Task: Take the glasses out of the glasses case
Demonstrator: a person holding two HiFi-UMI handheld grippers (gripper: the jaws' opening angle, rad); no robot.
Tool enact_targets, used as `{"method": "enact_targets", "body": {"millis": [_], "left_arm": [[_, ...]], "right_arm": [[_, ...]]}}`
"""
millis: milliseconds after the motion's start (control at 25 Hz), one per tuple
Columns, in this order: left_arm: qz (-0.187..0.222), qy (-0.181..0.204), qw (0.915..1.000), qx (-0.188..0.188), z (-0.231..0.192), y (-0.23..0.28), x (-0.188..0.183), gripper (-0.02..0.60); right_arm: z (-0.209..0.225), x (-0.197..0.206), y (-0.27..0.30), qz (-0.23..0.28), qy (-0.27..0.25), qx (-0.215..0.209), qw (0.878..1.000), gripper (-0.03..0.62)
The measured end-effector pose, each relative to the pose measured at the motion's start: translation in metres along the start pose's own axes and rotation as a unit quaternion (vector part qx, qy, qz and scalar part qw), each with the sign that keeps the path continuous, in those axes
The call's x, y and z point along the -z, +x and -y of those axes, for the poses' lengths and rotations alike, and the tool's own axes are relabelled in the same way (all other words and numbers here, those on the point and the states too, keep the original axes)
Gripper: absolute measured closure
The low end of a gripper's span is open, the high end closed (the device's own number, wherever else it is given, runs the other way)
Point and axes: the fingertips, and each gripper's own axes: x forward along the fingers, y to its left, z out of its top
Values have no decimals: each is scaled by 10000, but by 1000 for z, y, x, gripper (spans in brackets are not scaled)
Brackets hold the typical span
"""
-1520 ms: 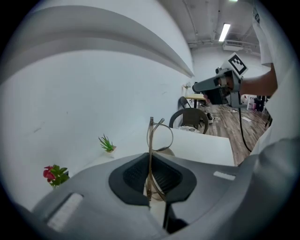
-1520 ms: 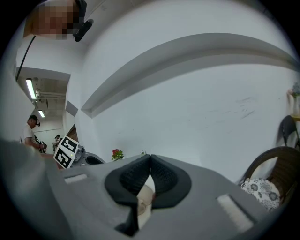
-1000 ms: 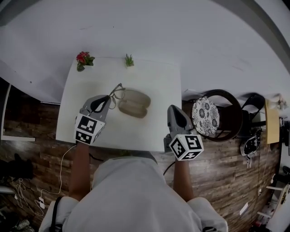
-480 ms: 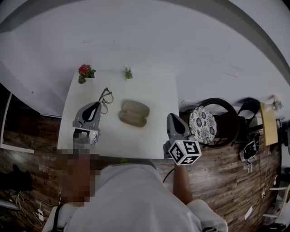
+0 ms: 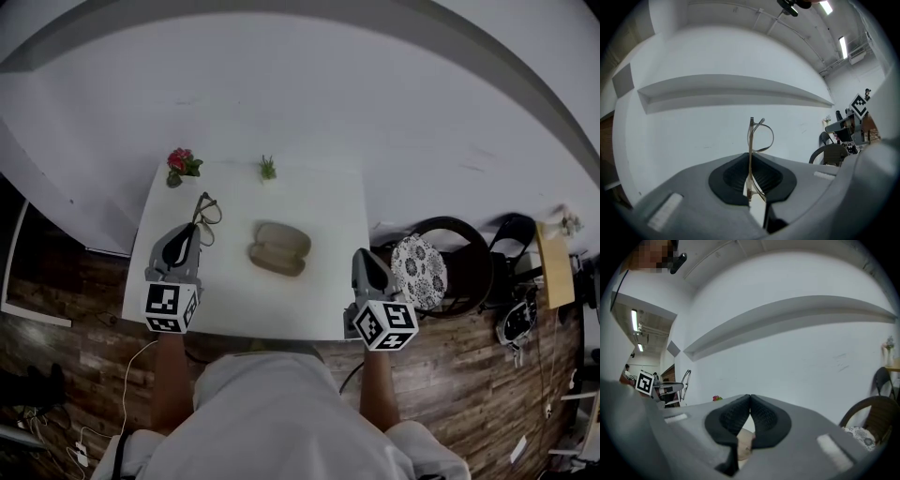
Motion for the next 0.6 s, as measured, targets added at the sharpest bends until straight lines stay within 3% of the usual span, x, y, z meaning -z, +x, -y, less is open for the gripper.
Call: {"method": "enact_targets", "body": {"millis": [600], "left_arm": [[225, 68, 9997, -45, -17, 0, -13, 557]], "right_arm": [[11, -17, -10, 151, -193, 446, 9987, 592]]}}
